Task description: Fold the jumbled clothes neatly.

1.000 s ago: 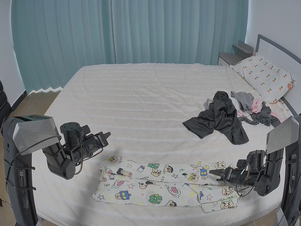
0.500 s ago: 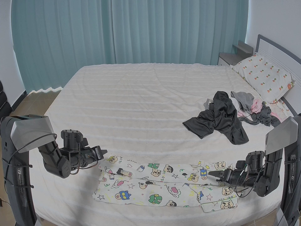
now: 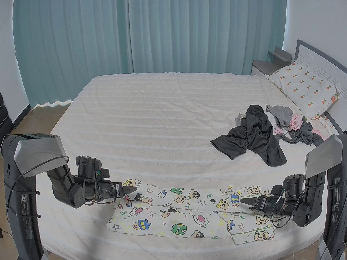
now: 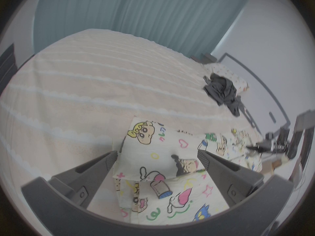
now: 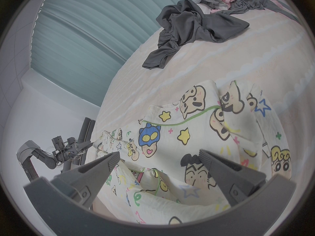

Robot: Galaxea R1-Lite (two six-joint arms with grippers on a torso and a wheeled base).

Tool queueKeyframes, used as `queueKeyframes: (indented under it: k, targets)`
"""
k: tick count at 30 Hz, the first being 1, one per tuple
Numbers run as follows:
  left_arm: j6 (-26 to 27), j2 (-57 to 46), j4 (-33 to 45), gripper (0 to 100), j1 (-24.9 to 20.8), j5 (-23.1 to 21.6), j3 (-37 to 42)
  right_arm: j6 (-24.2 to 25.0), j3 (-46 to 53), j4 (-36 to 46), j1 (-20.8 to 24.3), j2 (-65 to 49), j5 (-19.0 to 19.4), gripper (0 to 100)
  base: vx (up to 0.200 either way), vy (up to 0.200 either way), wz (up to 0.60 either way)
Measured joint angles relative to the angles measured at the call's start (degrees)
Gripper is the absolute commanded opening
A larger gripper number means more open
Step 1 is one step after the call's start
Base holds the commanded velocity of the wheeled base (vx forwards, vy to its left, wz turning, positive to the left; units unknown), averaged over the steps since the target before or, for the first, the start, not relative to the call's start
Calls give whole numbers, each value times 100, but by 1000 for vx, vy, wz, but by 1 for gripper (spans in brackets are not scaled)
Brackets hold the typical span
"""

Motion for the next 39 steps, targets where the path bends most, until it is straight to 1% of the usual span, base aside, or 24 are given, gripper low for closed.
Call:
queueKeyframes:
  k: [2, 4, 5, 9, 12, 16, 18, 19, 22, 24, 26, 27, 28, 31, 34, 39]
  targets:
    - [358, 4, 178, 100, -6, 243, 56, -5, 0, 0, 0, 0, 0, 100, 0, 0, 0]
    - [512, 4, 443, 100, -9, 633, 78, -6, 6, 0, 5, 2, -1, 100, 0, 0, 0]
    - [550, 4, 621, 100, -9, 837, 74, -9, 9, -2, 9, 2, -1, 100, 0, 0, 0]
    - [624, -2, 1187, 100, -11, 1412, 0, -13, 28, -13, 39, 2, 0, 100, 0, 0, 0]
    - [646, -16, 1442, 100, -15, 1681, -30, -20, 50, -29, 59, 2, 0, 100, 0, 0, 0]
    - [653, -99, 1499, 100, -9, 1640, -20, -33, 63, -32, 68, 5, -1, 100, 0, 0, 0]
    - [653, -195, 1560, 100, 7, 1456, 15, -49, 65, -34, 68, 6, -1, 100, 0, 0, 0]
    - [653, -323, 1636, 100, 22, 1226, 46, -52, 67, -35, 68, 9, -1, 100, 0, 0, 0]
    - [640, -545, 1812, 100, 38, 917, 80, -60, 69, -40, 68, 17, -1, 100, 0, 0, 0]
    - [563, -725, 1902, 100, 49, 818, 37, -63, 74, -49, 68, 27, -6, 100, 0, 0, 0]
    - [334, -848, 1932, 100, 55, 822, -91, -68, 74, -51, 66, 30, -9, 100, 0, 0, 0]
    - [210, -887, 1954, 100, 57, 856, -165, -68, 74, -54, 66, 30, -9, 100, 0, 0, 0]
    - [33, -937, 1971, 100, 55, 980, -308, -71, 76, -56, 66, 35, -9, 100, 0, 0, 0]
    - [-46, -931, 1993, 100, 46, 1292, -438, -79, 76, -56, 63, 39, -9, 100, 0, 0, 0]
    - [-96, -783, 1990, 100, -11, 1763, -599, -104, 80, -57, 63, 44, -9, 100, 0, 0, 0]
    - [-124, -355, 1985, 100, -262, 2295, -798, -129, 87, -60, 63, 52, -11, 100, 0, 0, 0]
